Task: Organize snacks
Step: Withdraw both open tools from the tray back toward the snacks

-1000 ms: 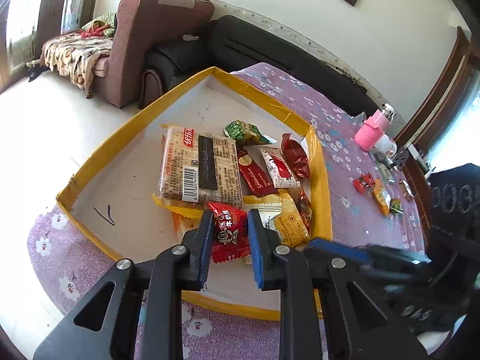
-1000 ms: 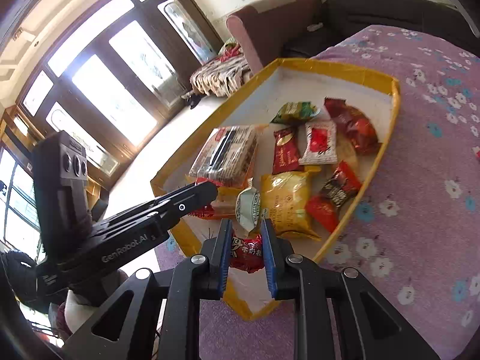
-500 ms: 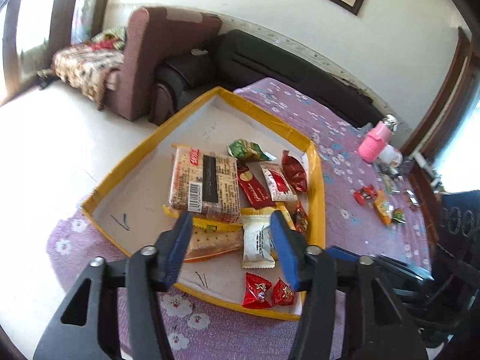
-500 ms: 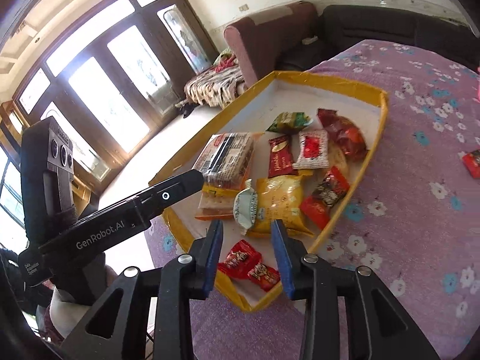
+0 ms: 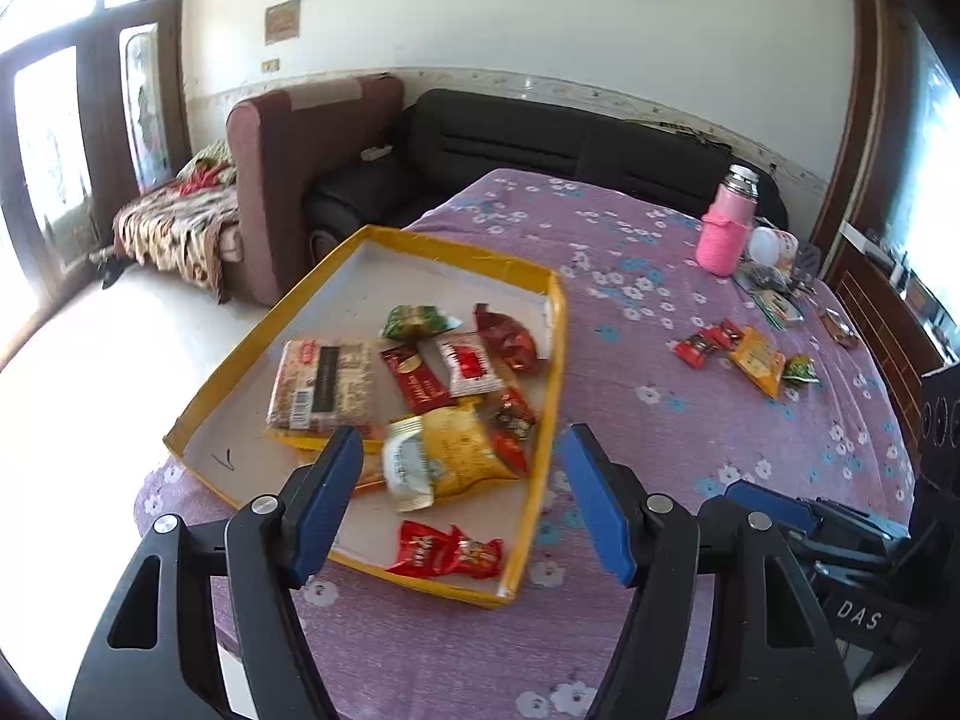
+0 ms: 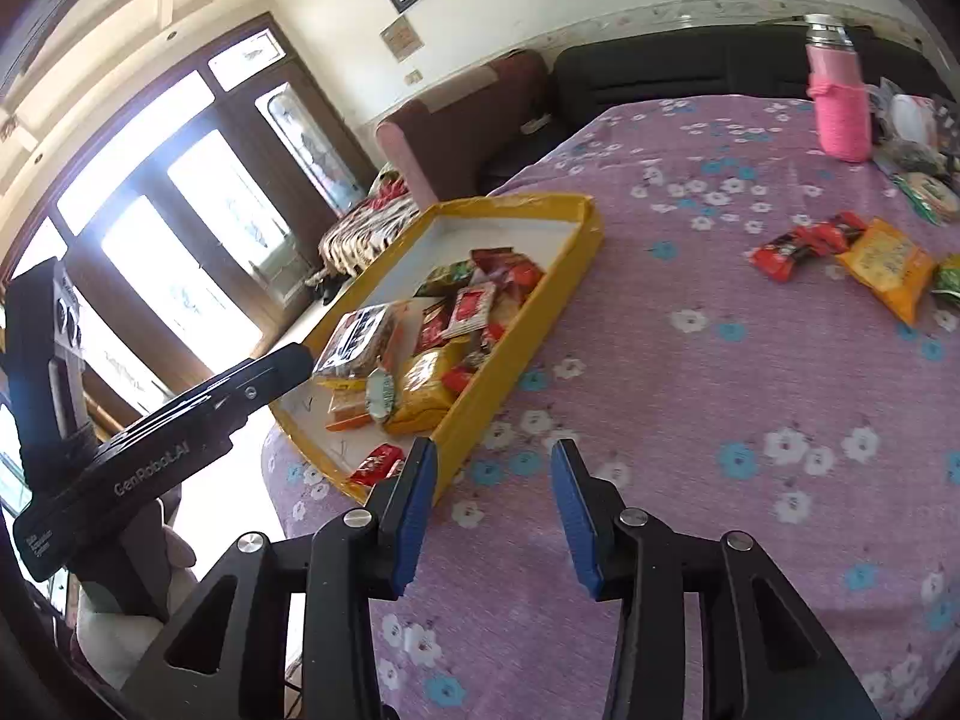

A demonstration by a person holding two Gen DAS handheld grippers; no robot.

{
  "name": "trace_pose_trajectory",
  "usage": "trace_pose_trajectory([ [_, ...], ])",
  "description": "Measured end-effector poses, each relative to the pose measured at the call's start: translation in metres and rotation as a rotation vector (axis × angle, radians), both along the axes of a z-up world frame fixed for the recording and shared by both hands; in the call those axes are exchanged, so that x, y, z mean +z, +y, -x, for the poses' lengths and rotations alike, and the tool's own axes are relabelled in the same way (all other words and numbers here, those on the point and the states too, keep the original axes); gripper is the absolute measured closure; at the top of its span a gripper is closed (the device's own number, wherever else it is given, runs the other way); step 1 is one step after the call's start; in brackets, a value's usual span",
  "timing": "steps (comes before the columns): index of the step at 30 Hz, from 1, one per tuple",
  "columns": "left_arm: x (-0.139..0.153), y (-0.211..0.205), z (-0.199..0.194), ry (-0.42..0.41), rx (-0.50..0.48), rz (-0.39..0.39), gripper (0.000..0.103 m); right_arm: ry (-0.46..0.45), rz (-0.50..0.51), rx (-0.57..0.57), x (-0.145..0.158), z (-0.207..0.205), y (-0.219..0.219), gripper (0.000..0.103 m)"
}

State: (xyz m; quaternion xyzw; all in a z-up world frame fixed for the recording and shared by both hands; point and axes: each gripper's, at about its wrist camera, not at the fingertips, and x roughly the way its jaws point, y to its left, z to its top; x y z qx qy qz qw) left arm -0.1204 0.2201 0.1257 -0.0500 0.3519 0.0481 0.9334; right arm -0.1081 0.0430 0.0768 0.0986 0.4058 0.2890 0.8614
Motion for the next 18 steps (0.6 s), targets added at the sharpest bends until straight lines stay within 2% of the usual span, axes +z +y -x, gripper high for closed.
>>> trace_pose_trajectory([
  [5, 0.012, -0.031, 0.008, -0.027, -0.041, -0.060, 0.034, -0.018, -0.031, -0.056, 0.007, 0.011, -0.037, 0.059],
  [13, 0.038, -0.073, 0.018, -0.082, -0.096, -0.110, 0.034, -0.048, -0.091, -0.152, 0.019, 0.030, -0.096, 0.058],
  [18, 0.086, -0.111, 0.019, -0.208, -0.219, -0.053, 0.034, -0.086, -0.097, -0.251, 0.036, 0.040, -0.145, 0.058],
])
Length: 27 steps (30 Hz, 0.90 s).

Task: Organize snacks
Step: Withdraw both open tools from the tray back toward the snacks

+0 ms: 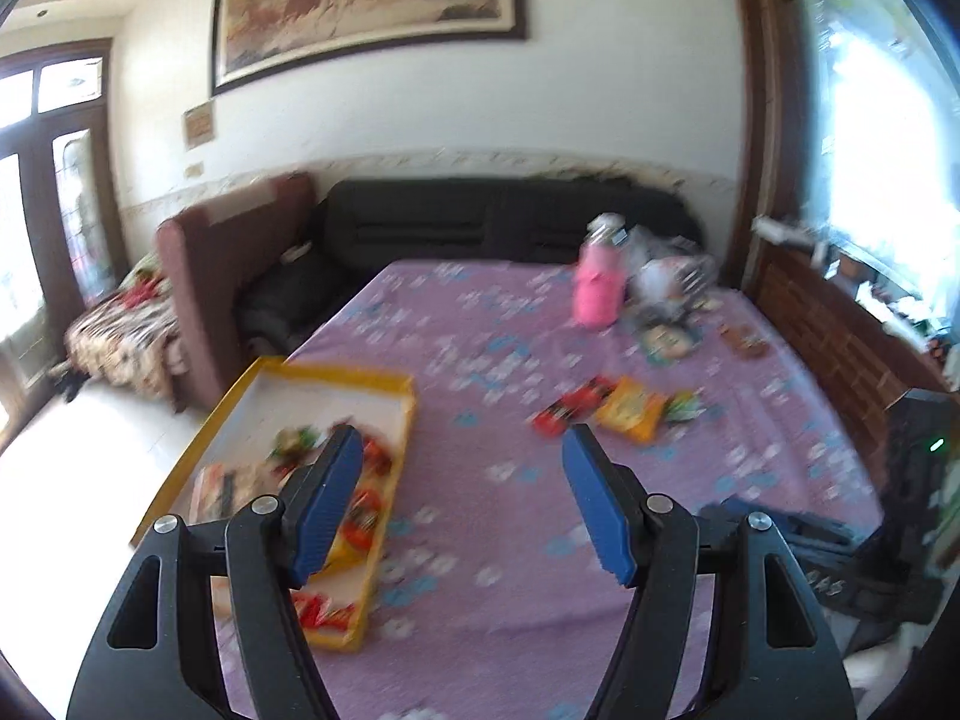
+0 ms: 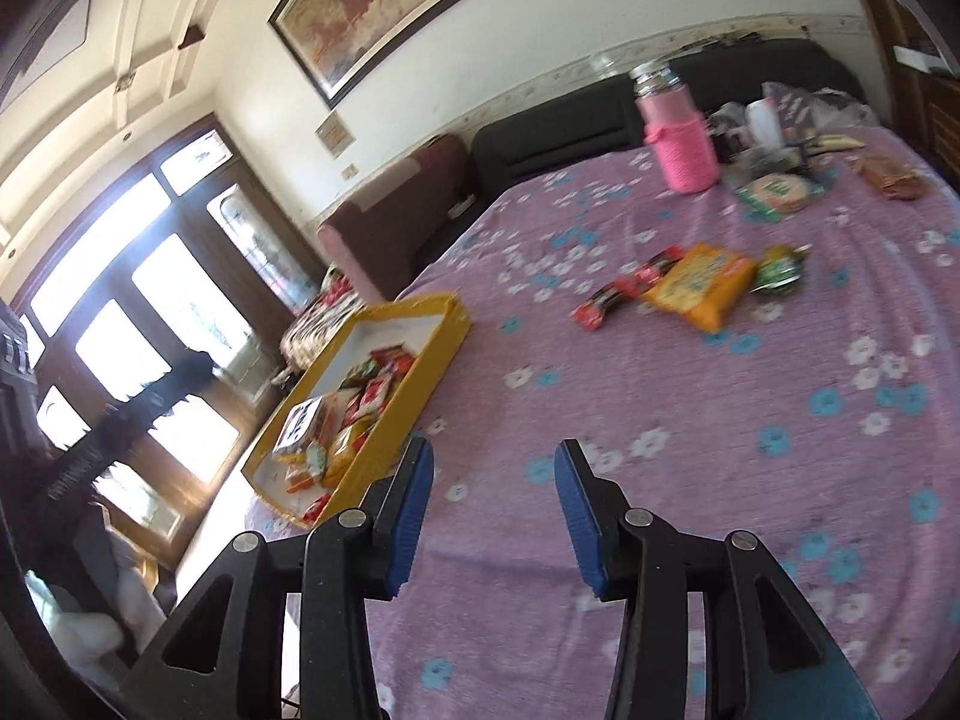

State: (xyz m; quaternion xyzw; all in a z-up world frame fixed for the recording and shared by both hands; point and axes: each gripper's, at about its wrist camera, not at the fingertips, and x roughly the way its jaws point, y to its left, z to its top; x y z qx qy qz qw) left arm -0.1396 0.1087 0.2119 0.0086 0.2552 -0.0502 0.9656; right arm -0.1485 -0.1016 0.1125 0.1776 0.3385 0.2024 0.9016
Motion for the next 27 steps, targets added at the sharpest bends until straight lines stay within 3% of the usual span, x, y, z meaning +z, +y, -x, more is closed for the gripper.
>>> trace_pose_trajectory([
  [4, 0.037, -0.033, -0.009, -0.038, -0.153, 0.095, 0.034, -0.037, 0.001, -0.119, 0.020, 0.015, -0.053, 0.058],
  [8, 0.068, -0.048, -0.031, -0.002, -0.293, 0.212, 0.034, -0.066, -0.003, -0.234, 0.037, 0.026, -0.107, 0.058],
  [11, 0.085, -0.046, -0.047, -0.002, -0.294, 0.232, 0.032, -0.093, -0.031, -0.304, 0.053, 0.033, -0.143, 0.056],
  [13, 0.086, -0.039, -0.059, -0.007, -0.272, 0.214, 0.019, -0.121, -0.050, -0.354, 0.066, 0.033, -0.164, 0.048],
  [16, 0.061, -0.033, -0.085, 0.030, -0.234, 0.157, 0.017, -0.124, -0.055, -0.381, 0.072, 0.017, -0.175, 0.036],
  [21, -0.031, -0.030, -0.153, 0.273, -0.261, 0.175, 0.019, 0.014, 0.009, -0.346, 0.024, -0.063, -0.150, 0.037],
  [23, -0.066, -0.031, -0.177, 0.363, -0.285, 0.189, 0.044, 0.076, 0.027, -0.344, -0.005, -0.099, -0.138, 0.037],
  [27, -0.123, -0.038, -0.211, 0.500, -0.286, 0.189, 0.050, 0.141, 0.051, -0.361, -0.042, -0.159, -0.129, 0.038],
])
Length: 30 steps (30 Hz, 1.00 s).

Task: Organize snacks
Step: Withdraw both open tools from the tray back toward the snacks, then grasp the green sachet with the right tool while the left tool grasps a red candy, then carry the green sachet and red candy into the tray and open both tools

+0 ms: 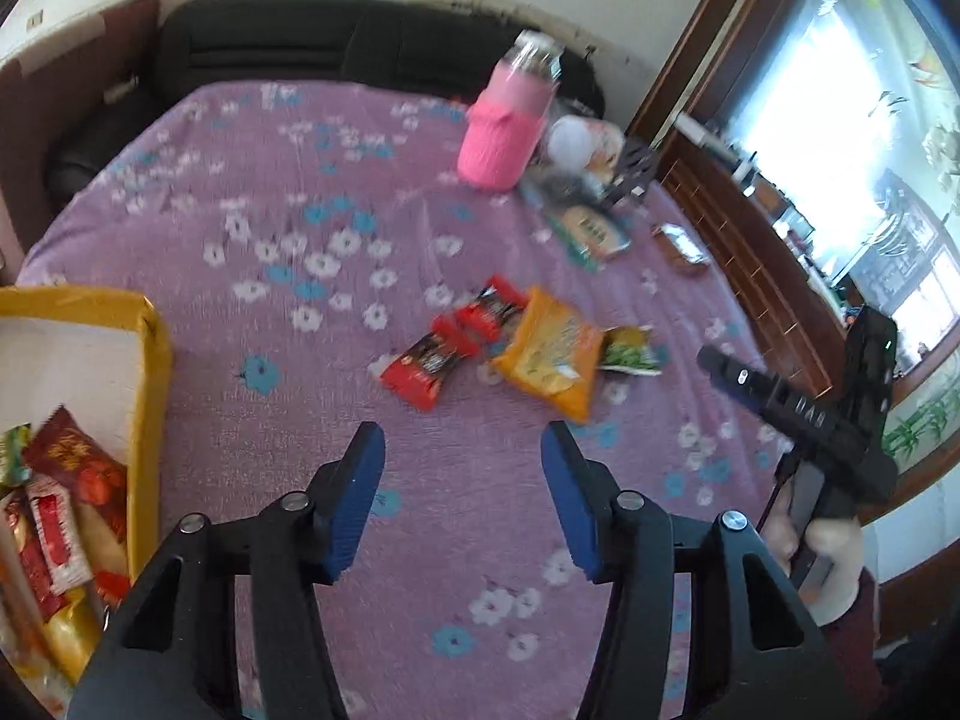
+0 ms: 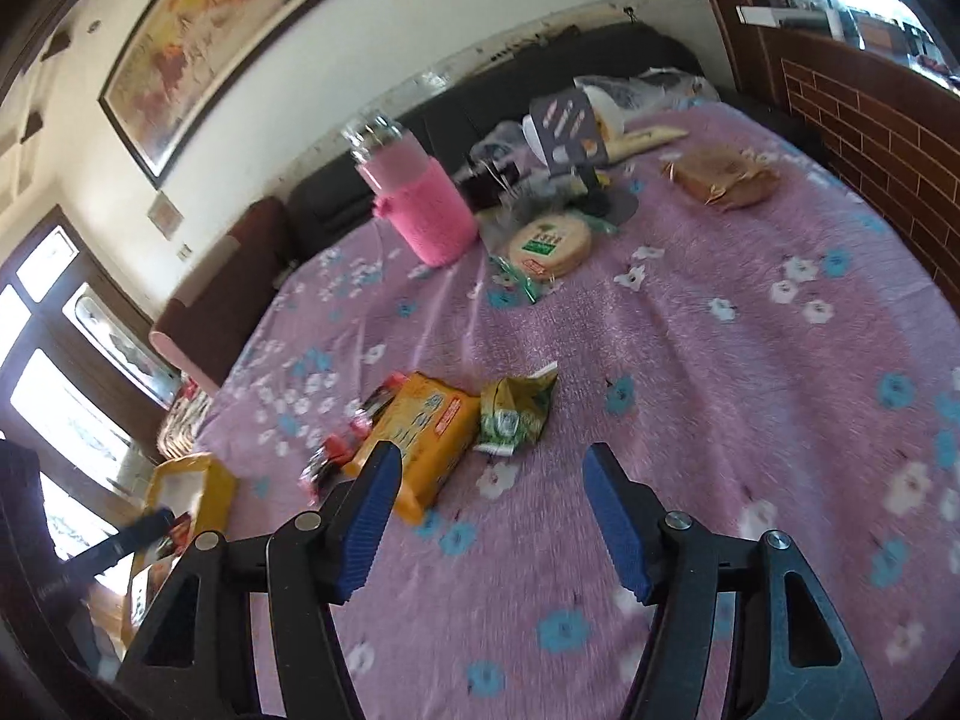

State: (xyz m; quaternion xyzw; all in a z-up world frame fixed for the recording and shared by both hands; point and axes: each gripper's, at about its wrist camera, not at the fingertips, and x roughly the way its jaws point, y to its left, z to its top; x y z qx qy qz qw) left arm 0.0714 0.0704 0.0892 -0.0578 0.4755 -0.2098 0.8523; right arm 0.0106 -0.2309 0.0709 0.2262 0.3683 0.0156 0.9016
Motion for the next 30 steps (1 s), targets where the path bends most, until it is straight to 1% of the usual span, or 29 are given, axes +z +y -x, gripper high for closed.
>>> trace_pose_trajectory([
  [2, -0.020, -0.006, -0.012, 0.027, -0.017, -0.037, 0.050, 0.016, 0.010, -0.010, -0.013, -0.024, 0.002, 0.038],
  [4, -0.032, -0.012, -0.018, 0.034, -0.033, -0.070, 0.050, 0.033, 0.041, -0.020, -0.026, -0.043, 0.007, 0.038],
  [6, -0.046, -0.021, -0.027, 0.025, -0.057, -0.117, 0.050, 0.035, 0.069, -0.012, -0.035, -0.054, 0.011, 0.038],
  [8, -0.054, -0.029, -0.035, 0.027, -0.083, -0.136, 0.050, 0.038, 0.087, 0.005, -0.046, -0.061, 0.016, 0.039],
  [9, -0.058, -0.032, -0.039, 0.029, -0.090, -0.146, 0.050, 0.044, 0.095, 0.020, -0.051, -0.065, 0.020, 0.046],
  [10, -0.061, -0.035, -0.043, 0.028, -0.094, -0.157, 0.050, 0.053, 0.109, 0.034, -0.055, -0.068, 0.022, 0.055],
  [12, -0.067, -0.043, -0.052, 0.023, -0.106, -0.163, 0.050, 0.042, 0.144, 0.034, -0.054, -0.068, 0.024, 0.063],
  [15, -0.070, -0.053, -0.062, -0.017, -0.115, -0.202, 0.050, 0.037, 0.101, 0.037, -0.057, -0.068, 0.018, 0.065],
  [19, -0.073, -0.064, -0.070, -0.052, -0.133, -0.262, 0.050, 0.028, 0.069, 0.037, -0.056, -0.067, 0.014, 0.067],
  [21, -0.073, -0.067, -0.068, -0.074, -0.155, -0.280, 0.065, 0.021, 0.062, 0.037, -0.053, -0.064, 0.014, 0.067],
  [22, -0.072, -0.068, -0.066, -0.081, -0.167, -0.271, 0.077, 0.018, 0.058, 0.039, -0.053, -0.064, 0.014, 0.067],
  [26, -0.070, -0.064, -0.059, -0.084, -0.159, -0.272, 0.078, 0.005, 0.051, 0.042, -0.049, -0.059, 0.017, 0.067],
  [30, -0.058, -0.047, -0.046, -0.081, -0.103, -0.216, 0.078, -0.022, 0.043, 0.048, -0.041, -0.052, 0.019, 0.067],
])
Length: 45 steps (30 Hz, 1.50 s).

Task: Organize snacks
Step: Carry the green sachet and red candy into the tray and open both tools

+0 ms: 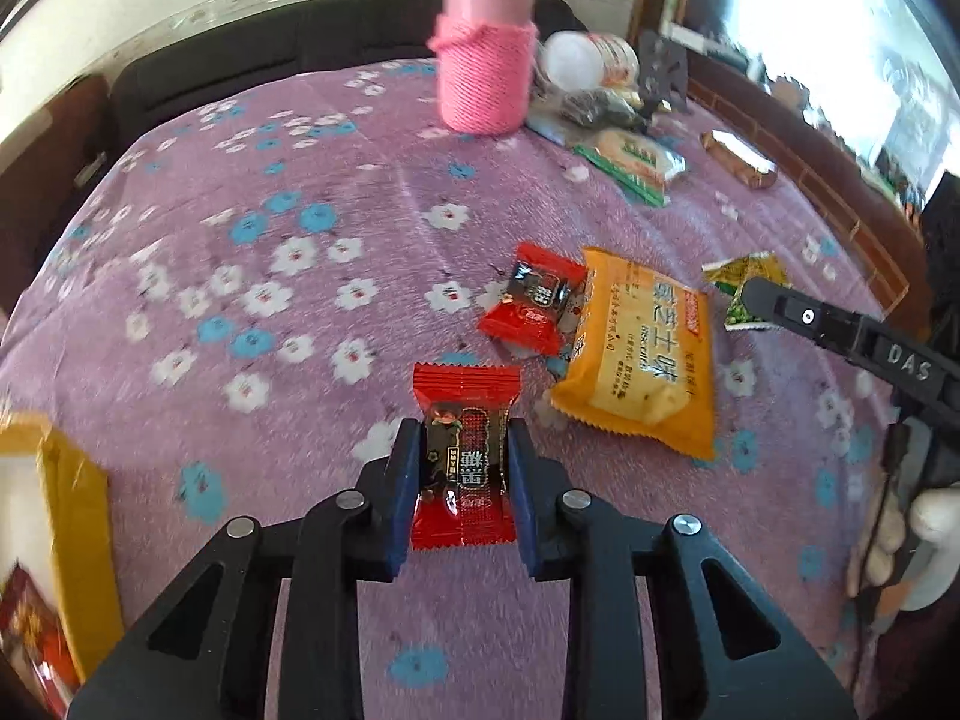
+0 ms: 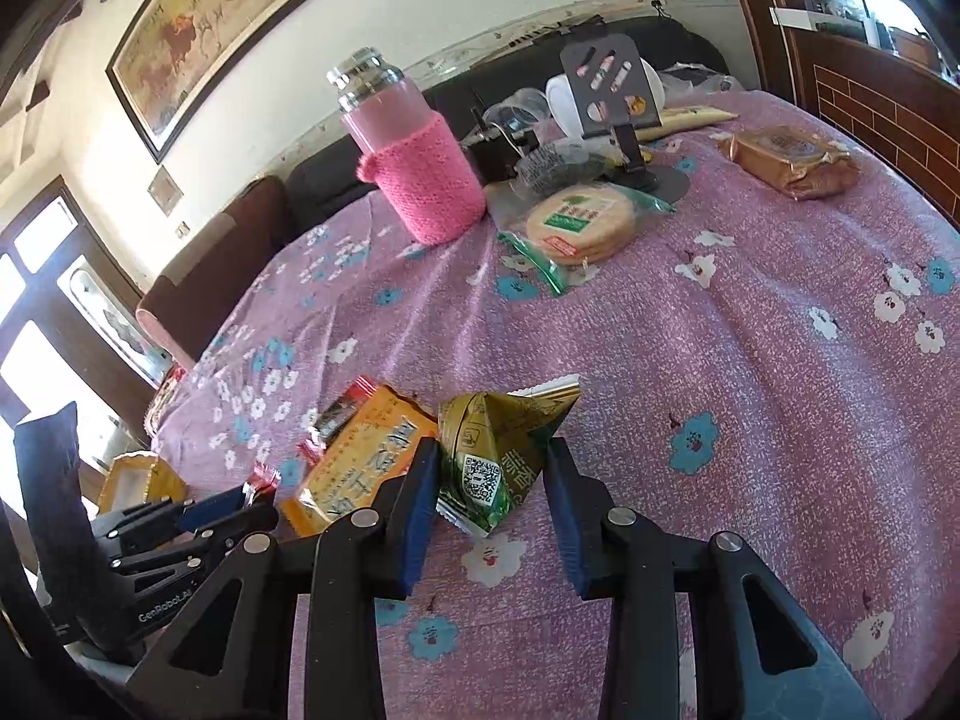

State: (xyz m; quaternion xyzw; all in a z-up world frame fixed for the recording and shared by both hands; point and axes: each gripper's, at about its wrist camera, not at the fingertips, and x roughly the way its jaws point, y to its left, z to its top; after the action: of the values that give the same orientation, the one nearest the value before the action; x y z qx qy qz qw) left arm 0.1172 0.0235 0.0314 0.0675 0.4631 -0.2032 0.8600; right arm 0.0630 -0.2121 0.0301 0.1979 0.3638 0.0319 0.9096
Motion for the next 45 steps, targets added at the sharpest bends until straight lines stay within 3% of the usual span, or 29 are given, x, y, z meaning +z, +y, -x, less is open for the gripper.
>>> trace_pose_trajectory([
  [5, 0.027, 0.031, 0.039, -0.025, 0.078, 0.075, 0.078, -0.035, -0.017, 0.028, 0.011, 0.009, 0.007, 0.067],
  [12, 0.066, 0.117, 0.106, -0.069, 0.244, 0.190, 0.078, -0.060, -0.072, 0.084, 0.027, 0.027, 0.030, 0.067],
  [17, 0.081, 0.182, 0.148, -0.130, 0.384, 0.183, 0.078, -0.093, -0.122, 0.205, 0.051, 0.058, 0.082, 0.067],
  [27, 0.054, 0.271, 0.188, -0.143, 0.588, 0.176, 0.078, -0.053, -0.032, 0.519, 0.075, 0.079, 0.252, 0.067],
  [34, 0.028, 0.292, 0.177, -0.078, 0.598, 0.235, 0.078, 0.053, 0.009, 0.668, 0.056, 0.063, 0.362, 0.068],
  [40, 0.025, 0.295, 0.174, -0.079, 0.588, 0.258, 0.077, 0.111, 0.089, 0.669, 0.029, 0.034, 0.417, 0.067],
  [45, 0.028, 0.300, 0.179, -0.088, 0.604, 0.302, 0.072, 0.110, 0.061, 0.652, 0.025, 0.020, 0.423, 0.064],
])
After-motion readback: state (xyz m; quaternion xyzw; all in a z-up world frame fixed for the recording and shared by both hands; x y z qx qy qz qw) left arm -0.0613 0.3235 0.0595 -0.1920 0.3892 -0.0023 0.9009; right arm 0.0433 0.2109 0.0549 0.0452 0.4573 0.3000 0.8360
